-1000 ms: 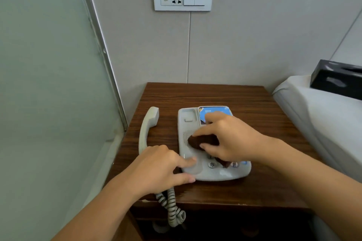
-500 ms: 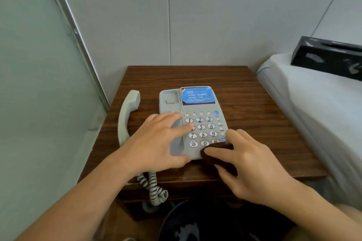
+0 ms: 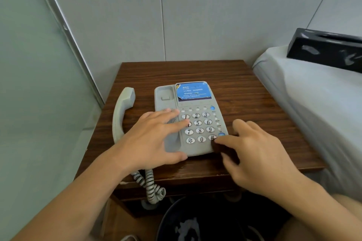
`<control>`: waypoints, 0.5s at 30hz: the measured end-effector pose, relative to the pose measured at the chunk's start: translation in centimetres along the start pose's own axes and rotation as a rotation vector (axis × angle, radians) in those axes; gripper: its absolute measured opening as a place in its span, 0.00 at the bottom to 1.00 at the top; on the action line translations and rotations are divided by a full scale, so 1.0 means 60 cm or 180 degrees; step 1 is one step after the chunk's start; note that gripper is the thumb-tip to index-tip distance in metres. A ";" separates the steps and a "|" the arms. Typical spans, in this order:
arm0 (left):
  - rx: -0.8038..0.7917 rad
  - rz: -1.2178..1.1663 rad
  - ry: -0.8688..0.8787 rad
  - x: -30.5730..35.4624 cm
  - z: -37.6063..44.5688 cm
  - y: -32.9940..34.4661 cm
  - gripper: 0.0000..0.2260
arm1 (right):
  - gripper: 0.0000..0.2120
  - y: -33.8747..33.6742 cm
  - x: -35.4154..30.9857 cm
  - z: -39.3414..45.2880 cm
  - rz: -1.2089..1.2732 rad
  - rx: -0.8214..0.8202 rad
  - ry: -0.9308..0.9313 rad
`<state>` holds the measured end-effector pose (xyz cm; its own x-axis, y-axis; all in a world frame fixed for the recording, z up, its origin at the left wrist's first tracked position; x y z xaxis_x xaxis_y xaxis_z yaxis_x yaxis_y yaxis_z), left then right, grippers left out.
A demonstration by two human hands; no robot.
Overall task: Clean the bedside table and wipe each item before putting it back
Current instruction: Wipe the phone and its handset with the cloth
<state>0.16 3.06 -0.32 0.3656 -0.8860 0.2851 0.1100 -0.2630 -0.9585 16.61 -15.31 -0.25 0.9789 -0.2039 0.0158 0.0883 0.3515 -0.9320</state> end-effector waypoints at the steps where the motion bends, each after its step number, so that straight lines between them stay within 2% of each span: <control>1: -0.0004 -0.0023 -0.0013 0.000 0.000 -0.001 0.40 | 0.10 -0.003 0.000 0.002 -0.0043 -0.0043 0.0016; 4: 0.0064 -0.0079 -0.0015 0.001 0.002 -0.003 0.40 | 0.06 0.001 -0.049 0.016 -0.0071 -0.0012 -0.0230; 7: 0.0091 -0.0150 -0.0047 0.001 0.003 -0.005 0.39 | 0.07 0.019 -0.085 0.017 0.0103 -0.0003 -0.0437; 10: 0.0004 -0.0142 -0.0073 0.003 0.002 -0.008 0.40 | 0.12 0.017 -0.043 0.011 0.0227 0.0053 -0.0125; 13: -0.0073 -0.0130 -0.0109 0.006 0.001 -0.012 0.40 | 0.10 0.002 0.006 0.007 -0.0014 0.0011 0.0180; 15: -0.0056 -0.0146 -0.0101 0.007 0.002 -0.014 0.40 | 0.10 -0.003 0.001 0.008 -0.0167 -0.0052 0.0036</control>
<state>0.35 2.97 0.58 0.3897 -0.8604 0.3284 0.1112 -0.3100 -0.9442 16.75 -14.97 0.10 0.9708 -0.2322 0.0608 0.1364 0.3251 -0.9358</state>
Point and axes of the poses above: each hand's wrist, its own z-axis towards the middle knuckle, its own y-axis out of the palm, x = y × z, the point moved 2 cm from there along z, towards the middle knuckle, and after that the axes turned 4 degrees about -z, right-handed, at the moved point
